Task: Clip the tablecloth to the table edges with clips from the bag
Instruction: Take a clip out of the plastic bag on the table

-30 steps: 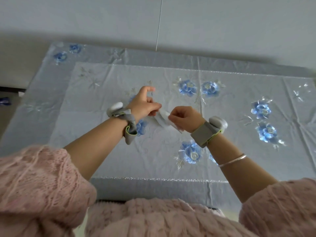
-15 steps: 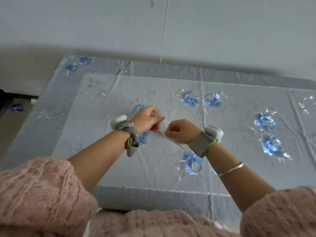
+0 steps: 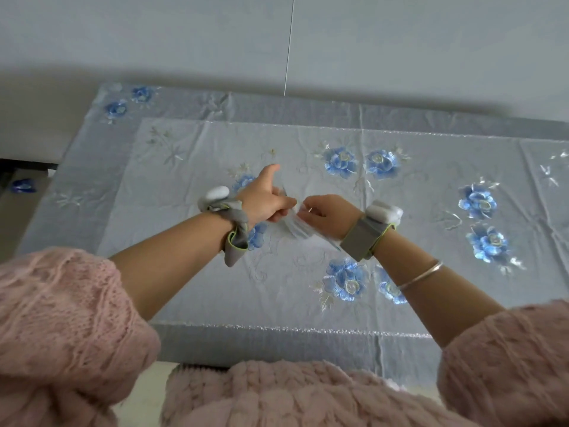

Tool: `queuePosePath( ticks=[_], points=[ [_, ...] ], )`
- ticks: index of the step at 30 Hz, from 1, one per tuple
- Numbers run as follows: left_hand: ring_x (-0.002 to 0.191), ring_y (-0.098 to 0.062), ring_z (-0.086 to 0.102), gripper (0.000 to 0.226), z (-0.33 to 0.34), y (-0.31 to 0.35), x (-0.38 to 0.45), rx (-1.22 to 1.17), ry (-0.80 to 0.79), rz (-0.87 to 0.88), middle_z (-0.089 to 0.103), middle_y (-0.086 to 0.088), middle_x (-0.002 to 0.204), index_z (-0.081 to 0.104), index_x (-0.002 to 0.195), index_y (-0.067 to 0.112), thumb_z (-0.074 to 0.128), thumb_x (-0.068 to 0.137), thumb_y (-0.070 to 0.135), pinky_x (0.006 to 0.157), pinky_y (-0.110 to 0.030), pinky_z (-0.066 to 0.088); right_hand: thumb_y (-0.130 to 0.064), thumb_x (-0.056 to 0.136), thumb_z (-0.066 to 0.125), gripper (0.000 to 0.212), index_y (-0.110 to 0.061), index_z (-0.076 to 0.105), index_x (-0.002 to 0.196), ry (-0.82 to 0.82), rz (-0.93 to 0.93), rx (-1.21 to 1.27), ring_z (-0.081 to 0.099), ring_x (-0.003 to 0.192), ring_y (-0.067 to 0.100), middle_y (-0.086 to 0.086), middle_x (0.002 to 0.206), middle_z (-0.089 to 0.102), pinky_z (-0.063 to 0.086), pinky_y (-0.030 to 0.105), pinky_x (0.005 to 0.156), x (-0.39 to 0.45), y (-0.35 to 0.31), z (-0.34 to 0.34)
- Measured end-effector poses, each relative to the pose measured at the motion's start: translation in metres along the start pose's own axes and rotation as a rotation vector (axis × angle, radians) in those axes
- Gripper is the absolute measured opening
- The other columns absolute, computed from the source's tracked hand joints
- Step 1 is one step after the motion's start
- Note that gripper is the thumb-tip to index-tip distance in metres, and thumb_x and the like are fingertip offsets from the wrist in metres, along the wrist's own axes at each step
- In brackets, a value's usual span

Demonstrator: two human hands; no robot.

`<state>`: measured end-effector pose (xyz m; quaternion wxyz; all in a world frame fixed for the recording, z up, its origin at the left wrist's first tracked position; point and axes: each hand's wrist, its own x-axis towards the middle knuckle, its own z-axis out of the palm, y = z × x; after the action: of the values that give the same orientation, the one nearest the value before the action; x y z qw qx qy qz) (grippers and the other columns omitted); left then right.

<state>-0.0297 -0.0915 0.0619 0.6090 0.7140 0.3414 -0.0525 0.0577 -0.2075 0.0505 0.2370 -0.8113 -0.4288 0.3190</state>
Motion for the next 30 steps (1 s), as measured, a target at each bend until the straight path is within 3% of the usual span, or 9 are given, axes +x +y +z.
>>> queuePosePath(
  ticks=[4, 6, 8, 12, 17, 22, 25, 28, 30],
  points=[
    [0.023, 0.001, 0.037, 0.051, 0.003, -0.004, -0.002, -0.086, -0.007, -0.114, 0.042, -0.006, 0.056, 0.033, 0.129, 0.01, 0.054, 0.085, -0.003, 0.026, -0.008, 0.027, -0.014, 0.09, 0.048, 0.026, 0.007, 0.064, 0.088, 0.141, -0.047, -0.076, 0.06, 0.079, 0.036, 0.026, 0.083, 0.068, 0.038, 0.026, 0.064, 0.005, 0.002, 0.001],
    [0.02, 0.001, 0.03, 0.018, 0.006, -0.005, -0.004, -0.146, -0.062, -0.129, 0.035, -0.006, 0.053, 0.048, 0.088, 0.011, 0.05, 0.085, -0.007, 0.026, -0.006, 0.02, -0.014, 0.09, 0.048, 0.026, 0.006, 0.065, 0.089, 0.237, -0.039, -0.097, 0.061, 0.083, 0.037, 0.027, 0.087, 0.069, 0.038, 0.03, 0.065, 0.007, 0.0, 0.005],
    [0.022, 0.0, 0.025, 0.03, 0.009, -0.01, -0.003, -0.167, -0.08, -0.178, 0.035, -0.003, 0.044, 0.043, 0.064, 0.012, 0.047, 0.084, -0.009, 0.027, -0.004, 0.017, -0.015, 0.091, 0.046, 0.027, 0.007, 0.063, 0.089, 0.26, -0.002, -0.107, 0.06, 0.083, 0.038, 0.029, 0.087, 0.067, 0.039, 0.033, 0.065, 0.008, 0.0, 0.011],
    [0.021, -0.001, 0.024, 0.024, 0.006, -0.009, -0.001, -0.174, -0.132, -0.279, 0.038, 0.004, 0.031, 0.05, 0.071, 0.007, 0.041, 0.084, -0.01, 0.028, -0.003, 0.018, -0.013, 0.091, 0.045, 0.028, 0.009, 0.059, 0.083, 0.305, 0.012, -0.084, 0.059, 0.076, 0.04, 0.03, 0.082, 0.065, 0.031, 0.031, 0.06, 0.005, 0.002, 0.02],
    [0.018, 0.0, 0.027, 0.035, -0.005, -0.007, 0.003, -0.175, -0.047, -0.309, 0.04, 0.008, 0.022, 0.04, 0.056, 0.009, 0.049, 0.088, -0.001, 0.027, -0.002, 0.019, -0.012, 0.088, 0.052, 0.023, 0.006, 0.065, 0.087, 0.219, -0.02, 0.024, 0.05, 0.065, 0.028, 0.026, 0.077, 0.066, 0.026, 0.023, 0.051, -0.004, 0.001, 0.008],
    [0.017, 0.0, 0.035, 0.037, 0.004, -0.011, -0.002, 0.018, -0.031, -0.296, 0.044, -0.007, 0.05, 0.047, 0.054, 0.008, 0.047, 0.092, 0.01, 0.025, -0.005, 0.02, -0.021, 0.083, 0.06, 0.025, -0.004, 0.067, 0.1, -0.022, 0.056, -0.015, 0.042, 0.053, 0.009, -0.005, 0.053, 0.048, 0.032, 0.008, 0.048, -0.002, -0.005, 0.001],
    [0.019, 0.0, 0.039, 0.036, 0.005, -0.009, -0.001, 0.196, -0.08, -0.2, 0.051, 0.0, 0.039, 0.049, 0.056, 0.012, 0.044, 0.092, 0.012, 0.031, -0.014, 0.028, -0.02, 0.084, 0.057, 0.023, -0.003, 0.069, 0.095, 0.009, 0.079, -0.012, 0.051, 0.072, 0.02, 0.016, 0.081, 0.067, 0.031, 0.02, 0.053, -0.002, -0.004, 0.003],
    [0.02, -0.001, 0.038, 0.038, 0.008, -0.009, -0.001, 0.246, -0.05, -0.112, 0.046, 0.005, 0.02, 0.046, 0.049, 0.012, 0.048, 0.087, 0.011, 0.041, -0.02, 0.033, -0.015, 0.086, 0.054, 0.022, 0.001, 0.069, 0.089, 0.128, 0.103, 0.007, 0.046, 0.075, 0.021, 0.023, 0.084, 0.064, 0.029, 0.021, 0.051, -0.004, -0.005, 0.004],
    [0.02, -0.002, 0.035, 0.038, 0.01, -0.012, -0.002, 0.21, 0.049, -0.099, 0.044, 0.003, 0.018, 0.044, 0.045, 0.012, 0.051, 0.082, 0.012, 0.035, -0.015, 0.034, -0.011, 0.085, 0.053, 0.021, 0.004, 0.067, 0.084, 0.25, 0.085, -0.009, 0.05, 0.072, 0.029, 0.027, 0.084, 0.067, 0.029, 0.026, 0.054, -0.005, -0.009, 0.007]
  ],
)
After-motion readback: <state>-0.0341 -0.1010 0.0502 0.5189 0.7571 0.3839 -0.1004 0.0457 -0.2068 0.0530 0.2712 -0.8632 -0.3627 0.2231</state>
